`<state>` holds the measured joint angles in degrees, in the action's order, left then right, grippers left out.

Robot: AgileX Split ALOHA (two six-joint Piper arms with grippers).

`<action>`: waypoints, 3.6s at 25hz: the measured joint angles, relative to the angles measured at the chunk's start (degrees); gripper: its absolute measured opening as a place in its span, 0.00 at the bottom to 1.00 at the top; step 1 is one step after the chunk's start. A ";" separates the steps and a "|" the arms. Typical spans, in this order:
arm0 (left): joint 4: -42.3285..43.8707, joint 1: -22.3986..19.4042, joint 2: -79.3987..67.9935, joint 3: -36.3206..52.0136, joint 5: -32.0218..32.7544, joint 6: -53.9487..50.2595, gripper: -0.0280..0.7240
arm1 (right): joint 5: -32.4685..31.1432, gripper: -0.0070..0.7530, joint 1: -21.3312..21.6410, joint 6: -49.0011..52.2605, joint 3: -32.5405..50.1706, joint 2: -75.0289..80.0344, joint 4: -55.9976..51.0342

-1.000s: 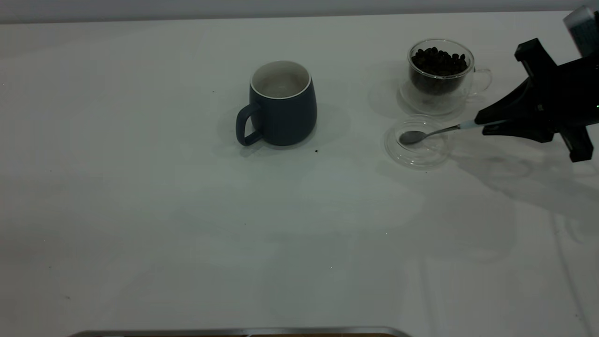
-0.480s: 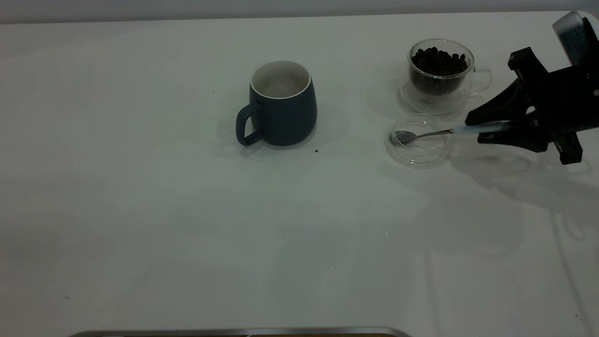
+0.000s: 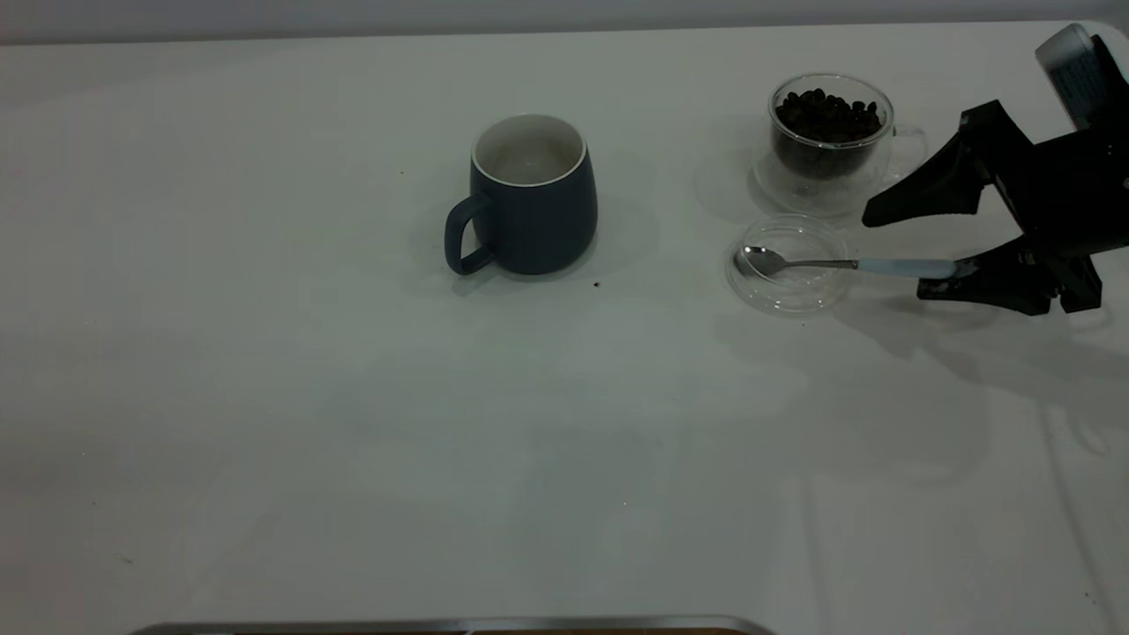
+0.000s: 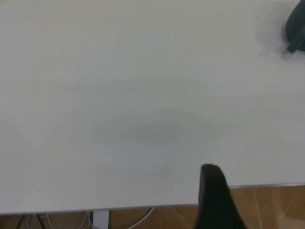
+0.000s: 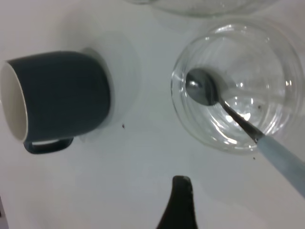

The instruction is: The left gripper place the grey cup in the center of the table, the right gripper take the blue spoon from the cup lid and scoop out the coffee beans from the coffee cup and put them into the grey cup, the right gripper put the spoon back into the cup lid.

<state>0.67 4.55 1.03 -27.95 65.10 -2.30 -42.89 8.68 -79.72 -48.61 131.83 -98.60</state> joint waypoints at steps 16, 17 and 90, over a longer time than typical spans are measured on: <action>0.00 0.00 0.00 0.00 0.00 0.10 0.72 | -2.31 0.96 8.10 22.58 0.00 -11.89 28.61; 0.00 0.00 0.00 0.00 0.00 0.10 0.72 | -2.67 0.96 8.19 23.75 0.00 -13.72 30.60; 0.00 0.00 0.00 0.00 0.00 0.09 0.72 | -21.81 0.69 -13.77 72.64 21.15 -132.23 96.33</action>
<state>0.67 4.55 1.03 -27.95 65.10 -2.22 -64.70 -5.09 -7.08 -27.45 -0.40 -2.27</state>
